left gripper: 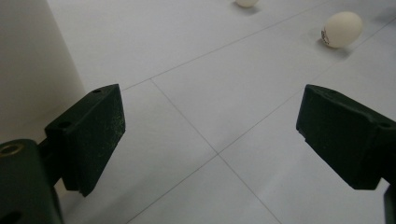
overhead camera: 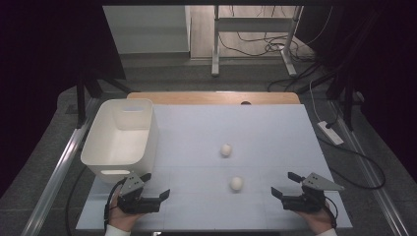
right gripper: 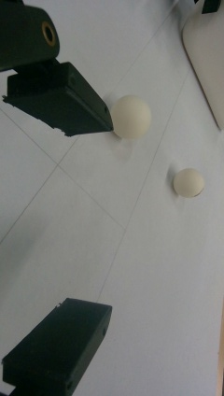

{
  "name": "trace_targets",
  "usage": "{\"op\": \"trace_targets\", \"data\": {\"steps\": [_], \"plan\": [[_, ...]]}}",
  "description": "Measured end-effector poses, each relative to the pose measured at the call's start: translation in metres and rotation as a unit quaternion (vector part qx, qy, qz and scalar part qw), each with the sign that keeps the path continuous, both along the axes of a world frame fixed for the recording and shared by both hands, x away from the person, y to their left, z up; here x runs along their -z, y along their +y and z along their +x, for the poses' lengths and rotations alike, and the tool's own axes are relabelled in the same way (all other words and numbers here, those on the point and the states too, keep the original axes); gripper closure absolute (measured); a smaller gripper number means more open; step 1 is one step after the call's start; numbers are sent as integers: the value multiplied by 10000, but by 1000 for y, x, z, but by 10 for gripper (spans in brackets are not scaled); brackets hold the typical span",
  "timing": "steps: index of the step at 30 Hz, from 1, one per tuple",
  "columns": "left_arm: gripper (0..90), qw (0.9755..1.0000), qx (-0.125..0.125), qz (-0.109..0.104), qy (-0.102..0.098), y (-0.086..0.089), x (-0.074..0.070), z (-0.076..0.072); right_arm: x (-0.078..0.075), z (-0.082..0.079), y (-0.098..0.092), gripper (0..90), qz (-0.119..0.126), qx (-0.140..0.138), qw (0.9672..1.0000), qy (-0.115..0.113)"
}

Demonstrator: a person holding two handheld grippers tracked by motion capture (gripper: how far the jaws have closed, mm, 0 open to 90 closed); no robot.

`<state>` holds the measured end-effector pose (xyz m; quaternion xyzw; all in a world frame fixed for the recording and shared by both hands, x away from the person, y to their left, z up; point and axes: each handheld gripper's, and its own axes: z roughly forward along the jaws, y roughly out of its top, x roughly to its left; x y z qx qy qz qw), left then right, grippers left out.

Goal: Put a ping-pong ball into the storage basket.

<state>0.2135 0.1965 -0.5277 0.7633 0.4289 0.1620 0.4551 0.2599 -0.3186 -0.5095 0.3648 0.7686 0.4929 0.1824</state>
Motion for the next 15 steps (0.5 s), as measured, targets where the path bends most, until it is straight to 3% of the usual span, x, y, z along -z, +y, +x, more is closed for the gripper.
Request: {"op": "trace_targets", "data": {"steps": [15], "plan": [[92, 9999, 134, -73, 11, -4, 0, -1, 3, 9, 8, 115, -66, -18, 9999, 126]]}}
